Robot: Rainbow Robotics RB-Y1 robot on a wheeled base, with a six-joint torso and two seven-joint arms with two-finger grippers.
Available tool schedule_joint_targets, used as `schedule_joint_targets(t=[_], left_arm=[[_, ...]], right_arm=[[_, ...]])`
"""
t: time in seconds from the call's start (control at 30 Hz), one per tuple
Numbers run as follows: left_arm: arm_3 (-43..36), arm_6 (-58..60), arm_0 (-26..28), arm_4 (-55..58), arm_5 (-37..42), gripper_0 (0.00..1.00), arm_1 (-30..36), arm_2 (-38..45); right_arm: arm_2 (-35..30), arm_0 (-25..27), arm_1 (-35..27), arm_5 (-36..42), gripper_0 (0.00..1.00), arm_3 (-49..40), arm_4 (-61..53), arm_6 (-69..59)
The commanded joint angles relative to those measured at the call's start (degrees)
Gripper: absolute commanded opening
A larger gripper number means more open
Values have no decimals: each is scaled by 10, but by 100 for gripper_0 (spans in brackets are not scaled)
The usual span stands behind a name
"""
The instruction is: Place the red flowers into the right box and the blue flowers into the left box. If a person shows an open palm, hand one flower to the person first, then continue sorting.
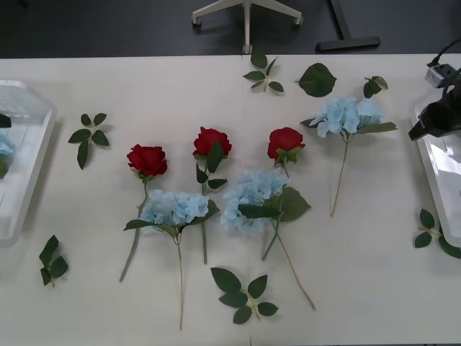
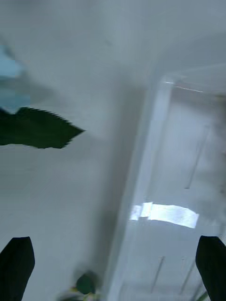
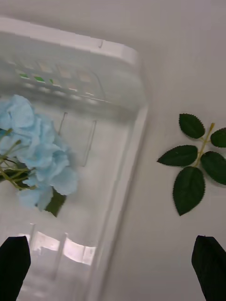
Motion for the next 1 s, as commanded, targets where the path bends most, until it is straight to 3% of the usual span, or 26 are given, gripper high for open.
schedule_joint_targets(t=[0.03, 0.23, 0.33, 0.53, 0.97, 1.0], left_arm=[[-57, 29, -1, -46, 32, 100, -36, -48], [-100, 94, -3, -134, 35, 100, -106, -113], [-105, 118, -7, -185, 35, 100, -135, -152], [-104, 143, -23, -222, 33, 100, -186, -204], [-70, 135, -54, -224, 26, 100, -249, -243], [-59, 133, -59, -228, 19, 100, -252, -250]], right_arm=[[-11, 20, 8, 25, 100, -88, -32, -73], [37, 72, 38, 12, 100, -212, -14, -247], [71, 83, 63, -12, 100, -232, 14, -317], [107, 84, 154, -49, 100, -208, 140, -406], [102, 82, 197, -118, 100, -140, 181, -410], [100, 83, 197, -118, 86, -140, 181, -411]])
